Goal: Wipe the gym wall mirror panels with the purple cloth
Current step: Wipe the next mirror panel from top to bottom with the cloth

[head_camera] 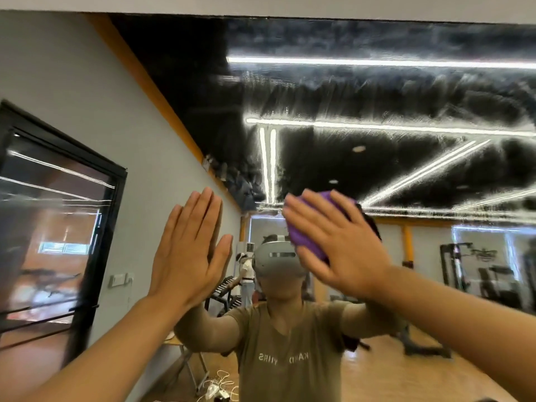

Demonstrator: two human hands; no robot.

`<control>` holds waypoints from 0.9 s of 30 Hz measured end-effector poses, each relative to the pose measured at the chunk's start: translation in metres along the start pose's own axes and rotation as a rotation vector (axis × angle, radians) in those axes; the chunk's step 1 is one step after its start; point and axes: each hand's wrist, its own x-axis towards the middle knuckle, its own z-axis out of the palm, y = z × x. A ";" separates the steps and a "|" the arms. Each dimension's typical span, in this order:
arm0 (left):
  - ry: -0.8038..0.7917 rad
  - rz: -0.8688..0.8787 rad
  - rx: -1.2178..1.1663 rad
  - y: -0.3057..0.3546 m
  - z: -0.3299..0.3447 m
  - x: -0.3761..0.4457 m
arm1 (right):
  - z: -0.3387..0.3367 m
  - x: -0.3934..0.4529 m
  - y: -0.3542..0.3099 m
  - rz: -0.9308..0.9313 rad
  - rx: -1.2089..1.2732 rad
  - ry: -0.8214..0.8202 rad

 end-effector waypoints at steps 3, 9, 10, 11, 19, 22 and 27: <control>-0.003 0.006 0.002 -0.001 0.001 -0.001 | 0.006 -0.034 -0.028 -0.200 -0.051 -0.119; 0.007 0.016 -0.002 0.000 -0.003 0.001 | -0.002 -0.028 -0.009 -0.505 0.008 -0.257; 0.006 0.019 -0.008 -0.001 -0.003 0.002 | -0.003 -0.019 -0.002 -0.523 0.009 -0.260; -0.001 0.026 -0.012 -0.003 -0.004 0.002 | -0.004 -0.007 0.006 -0.509 0.008 -0.239; -0.064 0.196 -0.012 -0.036 -0.019 0.003 | -0.018 0.112 0.032 0.223 0.046 0.043; -0.071 0.200 -0.030 -0.039 -0.017 0.002 | -0.010 0.124 0.022 0.319 0.048 0.091; -0.033 0.174 -0.077 -0.041 -0.012 -0.001 | -0.006 0.088 -0.006 0.125 0.060 0.039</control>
